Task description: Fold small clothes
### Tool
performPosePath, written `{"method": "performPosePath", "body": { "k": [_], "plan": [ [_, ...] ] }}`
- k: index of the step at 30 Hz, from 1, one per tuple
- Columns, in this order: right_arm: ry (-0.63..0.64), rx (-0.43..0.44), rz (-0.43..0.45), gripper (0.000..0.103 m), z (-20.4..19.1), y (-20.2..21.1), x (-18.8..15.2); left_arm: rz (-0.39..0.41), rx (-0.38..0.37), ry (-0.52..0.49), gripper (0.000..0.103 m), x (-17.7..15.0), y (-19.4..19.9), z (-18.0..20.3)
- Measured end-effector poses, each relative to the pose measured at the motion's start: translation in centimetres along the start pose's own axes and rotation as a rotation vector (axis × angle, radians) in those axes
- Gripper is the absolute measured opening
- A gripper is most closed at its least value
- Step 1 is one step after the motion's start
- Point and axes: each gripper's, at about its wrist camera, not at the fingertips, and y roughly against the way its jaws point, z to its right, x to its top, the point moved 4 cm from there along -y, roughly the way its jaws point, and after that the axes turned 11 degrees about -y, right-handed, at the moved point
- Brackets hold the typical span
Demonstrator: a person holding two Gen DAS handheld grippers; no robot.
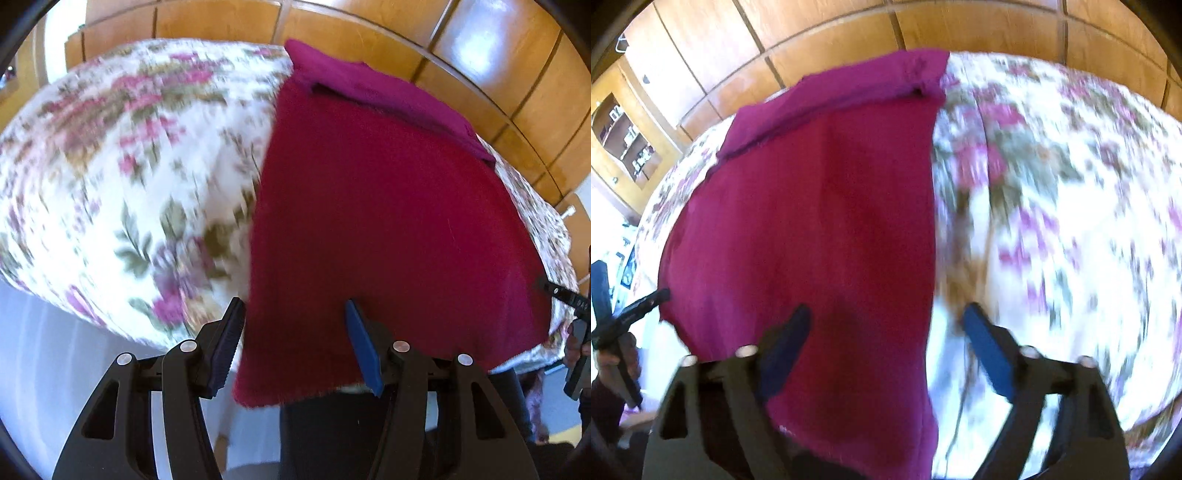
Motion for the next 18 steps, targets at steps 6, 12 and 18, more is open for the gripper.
{"method": "performPosePath", "body": {
  "k": [6,12,18],
  "plan": [
    [0.065,-0.009,-0.049,0.032,-0.9,0.3,-3.1,-0.019,-0.074,-0.013,0.014,-0.2,-0.4,0.8],
    [0.017,0.151,-0.021,0.008,-2.3,3.0,0.0,0.080,-0.245,0.083,0.010,1.9,2.9,0.2],
    [-0.060,0.289,0.097,0.008,-3.1,4.6,6.8,0.204,-0.342,0.126,0.010,7.6,4.4,-0.1]
  ]
}}
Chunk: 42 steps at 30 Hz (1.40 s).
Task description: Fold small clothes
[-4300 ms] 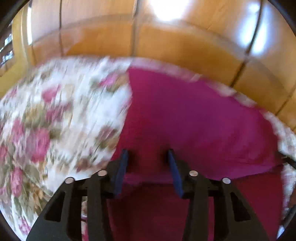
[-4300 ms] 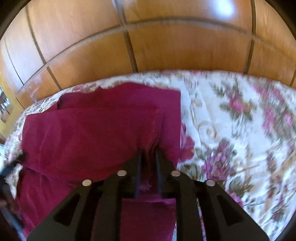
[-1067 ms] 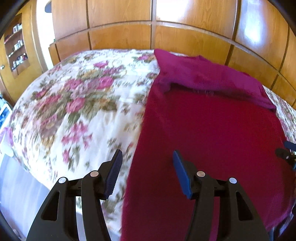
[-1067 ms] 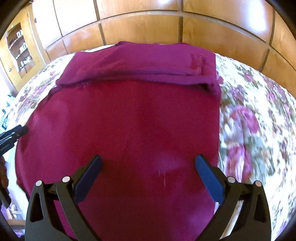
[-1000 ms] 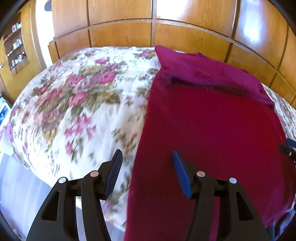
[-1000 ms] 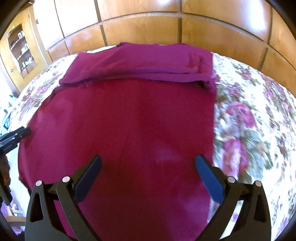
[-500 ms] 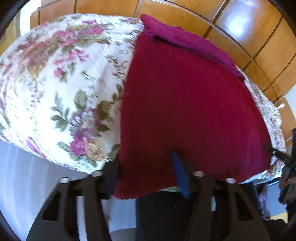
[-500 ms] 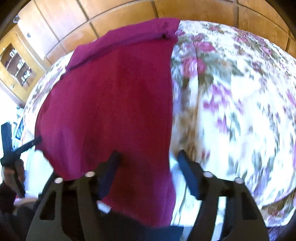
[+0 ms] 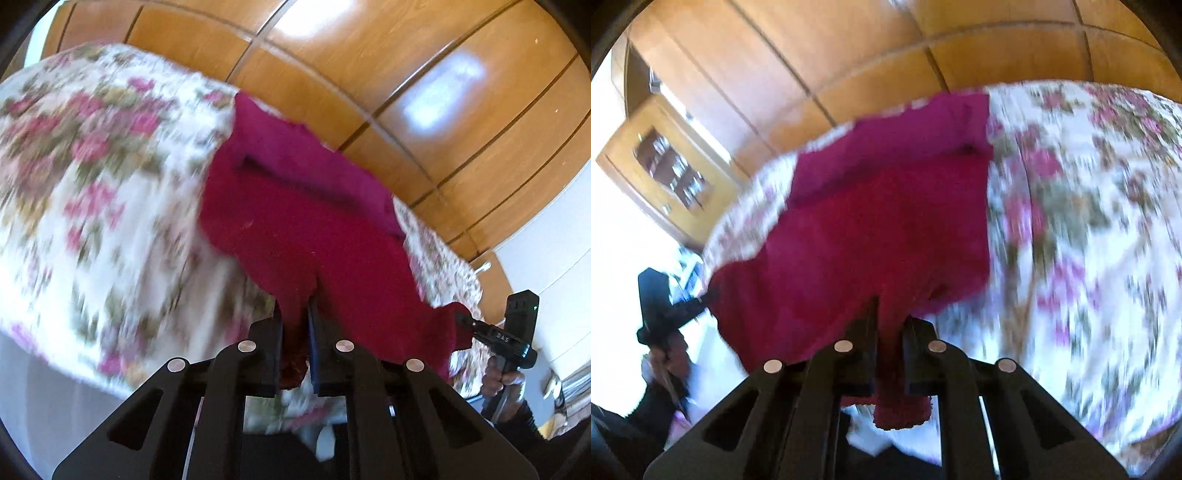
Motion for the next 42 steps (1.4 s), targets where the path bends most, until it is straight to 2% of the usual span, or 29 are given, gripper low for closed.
{"method": "performPosePath", "body": {
  "k": [6,7,8,9,10,11,12,13,14,16,18,22,24,25,26,27,28,29,30,31,37,42],
  "plan": [
    [-0.062,-0.009,0.057,0.009,1.6,-3.3,6.6,0.041,0.008,0.028,0.010,7.3,-3.6,-1.3],
    [-0.078,-0.016,0.057,0.009,2.1,-4.1,7.7,0.042,0.028,0.046,0.014,8.4,-4.3,-1.8],
    [-0.092,-0.023,0.058,0.014,2.5,-4.6,8.4,0.033,0.052,0.077,0.028,9.5,-5.1,-2.5],
    [-0.106,-0.029,0.062,0.029,2.8,-5.1,9.1,0.037,0.046,0.100,0.040,10.6,-5.6,-3.1],
    [-0.122,-0.009,0.059,0.041,3.0,-5.6,9.8,0.052,0.051,0.118,0.063,11.2,-5.7,-3.5],
    [-0.135,0.009,0.062,0.056,3.2,-5.7,10.2,0.094,0.078,0.144,0.069,11.8,-5.2,-4.3],
    [-0.142,0.015,0.070,0.069,3.3,-5.7,10.4,0.121,0.091,0.153,0.069,12.2,-4.7,-5.0],
    [-0.147,0.016,0.085,0.077,3.5,-5.5,10.5,0.126,0.103,0.157,0.069,12.4,-4.4,-5.6],
    [-0.153,0.015,0.101,0.091,3.8,-5.1,10.5,0.128,0.129,0.159,0.069,12.2,-4.1,-6.2],
    [-0.171,0.000,0.122,0.094,4.7,-4.3,9.9,0.117,0.150,0.145,0.069,11.6,-4.0,-7.0],
    [-0.186,-0.019,0.126,0.094,5.7,-3.6,8.9,0.070,0.165,0.114,0.069,9.6,-4.4,-7.3],
    [-0.173,-0.070,0.086,0.092,7.1,-4.1,5.6,-0.023,0.153,0.066,0.069,5.4,-6.2,-7.8],
    [-0.159,-0.080,0.051,0.074,7.1,-5.2,4.3,-0.050,0.108,0.053,0.068,4.4,-7.4,-6.9],
    [-0.152,-0.087,0.032,0.069,7.1,-6.2,3.8,-0.054,0.109,0.042,0.064,4.1,-7.7,-6.5],
    [-0.138,-0.094,0.023,0.059,6.9,-7.1,3.5,-0.060,0.118,0.025,0.056,4.1,-8.0,-6.0],
    [-0.121,-0.108,0.024,0.050,6.8,-7.7,3.4,-0.066,0.140,0.006,0.053,4.2,-8.4,-5.7],
    [-0.092,-0.139,0.030,0.044,6.5,-8.2,3.3,-0.072,0.149,0.001,0.039,4.3,-8.6,-5.6],
    [-0.078,-0.152,0.031,0.035,6.2,-8.5,3.3,-0.090,0.146,-0.001,0.031,4.6,-9.0,-5.7],
    [-0.075,-0.151,0.029,0.023,6.1,-8.5,3.4,-0.096,0.143,0.000,0.029,4.8,-9.3,-6.0],
    [-0.073,-0.136,0.024,0.018,5.7,-8.1,3.5,-0.094,0.146,-0.008,0.026,4.8,-9.1,-5.9],
    [-0.009,-0.096,0.038,0.014,3.7,-4.4,2.6,-0.065,0.107,0.002,0.021,3.5,-5.9,-5.1],
    [0.046,-0.107,-0.008,0.013,3.3,-1.6,-0.5,-0.088,0.077,0.015,0.021,-0.2,-2.8,-3.6]
  ]
}}
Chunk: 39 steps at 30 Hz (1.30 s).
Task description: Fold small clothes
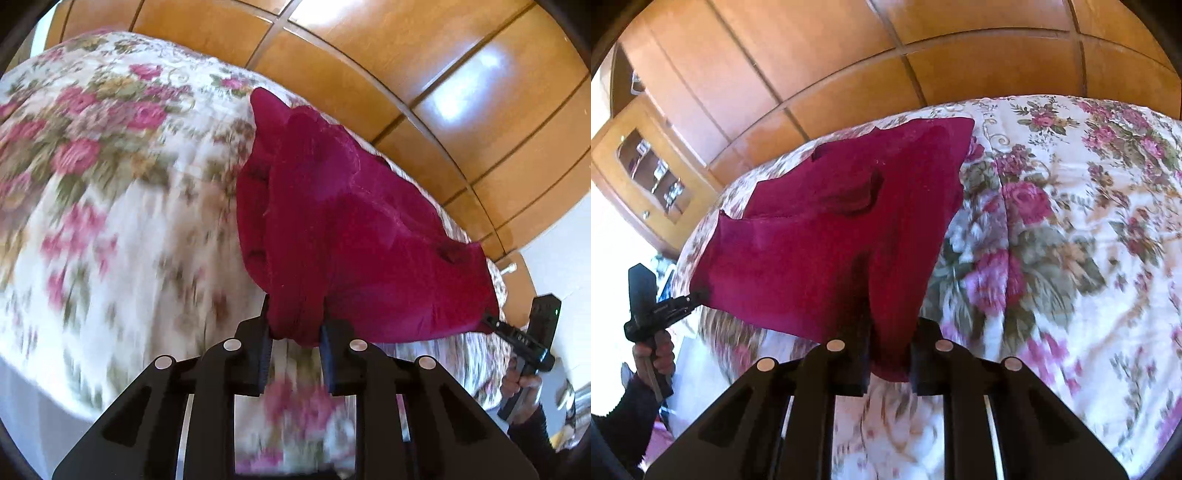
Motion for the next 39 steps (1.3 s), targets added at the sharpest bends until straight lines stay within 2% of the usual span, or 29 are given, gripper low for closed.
{"method": "performPosePath", "body": {
  "k": [5,9,11,12,14,16,18,21,23,24,25,26,27,29,33,36,39],
  "plan": [
    [-0.010,-0.046,-0.101,0.013,1.5,1.0,-4.8,-0.052,-0.007,0.023,0.021,-5.3,2.3,1.4],
    [-0.048,-0.050,-0.120,0.014,2.5,1.5,-6.0,-0.080,0.047,-0.015,0.024,-6.6,2.2,1.8],
    [-0.051,-0.052,-0.107,0.019,2.4,1.6,-5.2,-0.047,0.060,-0.034,0.026,-5.5,2.5,1.5],
    [-0.041,-0.072,-0.084,0.028,2.3,1.6,-4.3,-0.036,0.073,-0.046,0.029,-4.8,2.5,1.4],
    [-0.038,-0.079,-0.048,0.038,2.1,1.7,-2.9,0.010,0.106,-0.081,0.038,-3.0,2.9,1.4],
    [-0.050,-0.078,-0.004,0.042,2.2,1.6,-1.1,0.032,0.129,-0.095,0.045,-1.1,2.3,1.2],
    [-0.069,-0.076,0.031,0.049,2.5,1.2,0.5,0.039,0.132,-0.104,0.046,0.5,1.5,1.2],
    [-0.083,-0.079,0.050,0.050,2.8,-0.1,2.4,0.034,0.156,-0.130,0.046,2.5,-0.5,1.1],
    [-0.082,-0.091,0.054,0.047,2.8,-1.1,3.3,0.022,0.147,-0.138,0.046,3.0,-1.5,1.0],
    [-0.076,-0.099,0.052,0.040,2.7,-1.5,3.6,0.015,0.151,-0.148,0.041,3.2,-2.0,1.0],
    [-0.068,-0.104,0.053,0.032,2.7,-1.5,3.8,0.005,0.153,-0.163,0.022,3.3,-2.5,1.0],
    [-0.049,-0.114,0.052,0.012,2.4,-1.5,3.8,0.006,0.154,-0.175,0.009,3.3,-2.4,1.4],
    [-0.032,-0.122,0.056,0.007,2.1,-1.2,3.7,0.023,0.154,-0.184,0.009,3.2,-1.9,1.5],
    [0.021,-0.112,0.083,0.007,0.9,0.6,3.3,0.065,0.147,-0.194,0.007,3.1,-0.2,1.8],
    [0.041,-0.059,0.153,0.007,-0.9,4.0,3.8,0.153,0.120,-0.201,0.007,3.6,3.1,2.7],
    [0.024,-0.012,0.216,0.007,-2.0,5.1,6.3,0.196,0.109,-0.196,0.007,5.4,3.8,3.0],
    [0.025,-0.026,0.240,0.006,-2.6,3.5,9.5,0.220,0.130,-0.197,0.007,8.3,2.9,2.8]
  ]
}}
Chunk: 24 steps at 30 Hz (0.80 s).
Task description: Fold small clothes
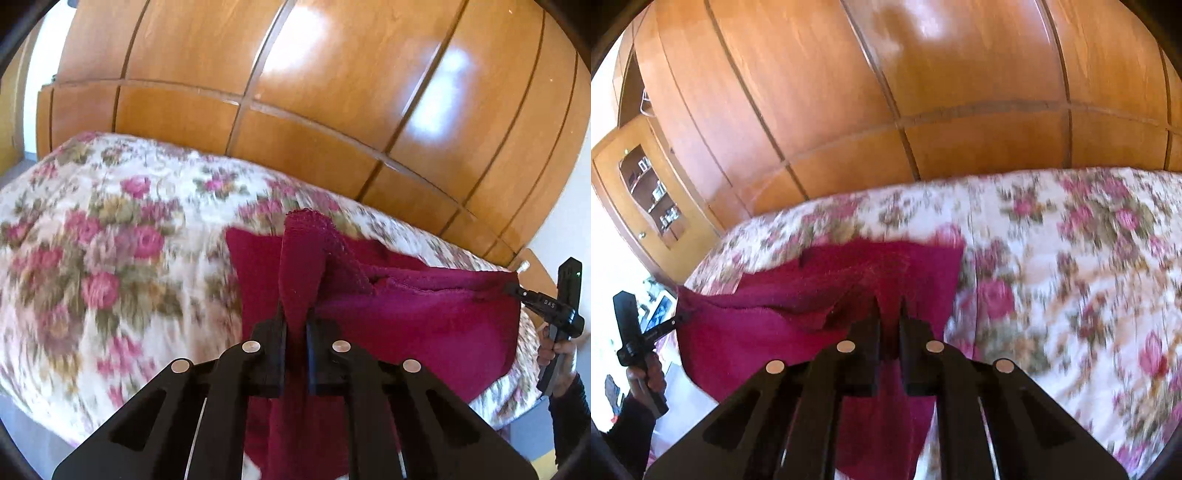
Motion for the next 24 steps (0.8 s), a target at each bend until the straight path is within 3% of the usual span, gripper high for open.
{"method": "performPosePath", "body": {
  "k": [8,13,15,16,18,19,20,21,24],
  "plan": [
    [-0.015,-0.096,-0.060,0.006,1.0,-10.6,5.4,-0.077,0.083,0.015,0.007,4.9,-8.7,-2.7],
    [-0.042,-0.156,-0.151,0.006,2.7,-17.1,5.8,-0.181,0.179,-0.002,0.007,5.3,-14.8,-4.0],
    [-0.047,-0.178,-0.185,0.007,3.3,-18.6,5.4,-0.223,0.180,0.016,0.007,4.8,-16.5,-4.6],
    [-0.051,-0.173,-0.204,0.008,3.7,-19.0,5.1,-0.240,0.176,0.019,0.007,4.6,-16.9,-4.8],
    [-0.062,-0.148,-0.200,0.022,4.0,-18.0,4.9,-0.239,0.165,0.037,0.014,4.4,-16.6,-4.9],
    [-0.067,-0.125,-0.196,0.027,4.1,-17.2,4.8,-0.228,0.149,0.055,0.021,4.3,-15.9,-5.2],
    [-0.069,-0.106,-0.187,0.041,4.0,-16.1,4.6,-0.222,0.145,0.067,0.033,4.1,-15.2,-5.3],
    [-0.069,-0.088,-0.173,0.048,4.2,-14.5,4.2,-0.217,0.142,0.082,0.038,3.8,-14.5,-5.5],
    [-0.085,-0.040,-0.180,0.048,4.6,-10.7,2.3,-0.197,0.083,0.104,0.040,2.2,-11.2,-5.5]
  ]
}}
